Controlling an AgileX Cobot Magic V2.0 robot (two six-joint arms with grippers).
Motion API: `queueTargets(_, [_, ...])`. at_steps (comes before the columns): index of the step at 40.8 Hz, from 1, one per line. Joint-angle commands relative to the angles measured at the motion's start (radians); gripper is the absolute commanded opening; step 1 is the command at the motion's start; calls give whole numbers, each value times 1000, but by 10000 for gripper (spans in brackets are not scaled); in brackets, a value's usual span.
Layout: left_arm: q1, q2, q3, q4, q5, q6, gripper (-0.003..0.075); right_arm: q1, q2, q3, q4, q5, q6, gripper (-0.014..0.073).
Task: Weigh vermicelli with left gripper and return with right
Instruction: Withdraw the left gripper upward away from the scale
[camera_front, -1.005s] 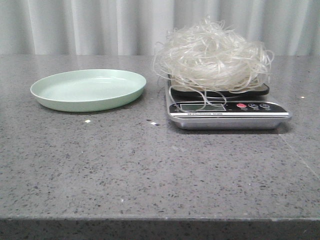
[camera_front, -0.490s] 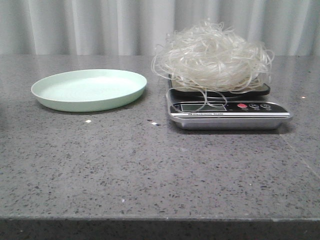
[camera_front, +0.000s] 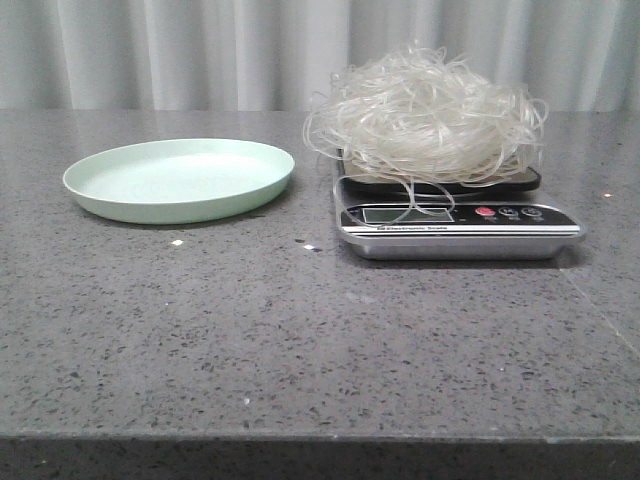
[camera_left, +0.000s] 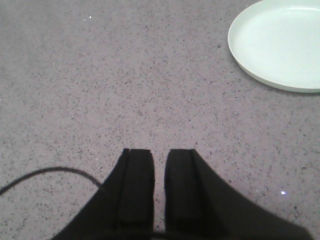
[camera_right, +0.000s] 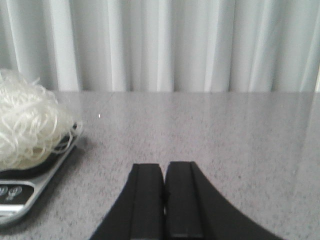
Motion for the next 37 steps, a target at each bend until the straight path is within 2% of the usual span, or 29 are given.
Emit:
queueTargets(1, [0, -59, 28, 4, -114, -35, 137, -7, -17, -25, -10, -124, 1, 150])
queueTargets(9, [0, -134, 80, 4, -194, -80, 137, -7, -7, -143, -10, -113, 1, 150])
queueTargets(14, [-17, -136, 80, 6, -204, -80, 137, -6, 58, -288, -10, -39, 1, 150])
queueTargets(24, [-41, -136, 80, 4, -208, -80, 137, 0, 380, -689, 9, 95, 1, 150])
queueTargets(28, [-41, -136, 80, 4, -215, -80, 137, 26, 520, -874, 57, 200, 1, 150])
queueTargets(34, [-41, -136, 80, 4, -219, -80, 137, 101, 719, -1138, 131, 475, -1, 157])
queueTargets(37, [-41, -136, 80, 4, -219, -80, 137, 152, 817, -1256, 137, 612, -27, 207])
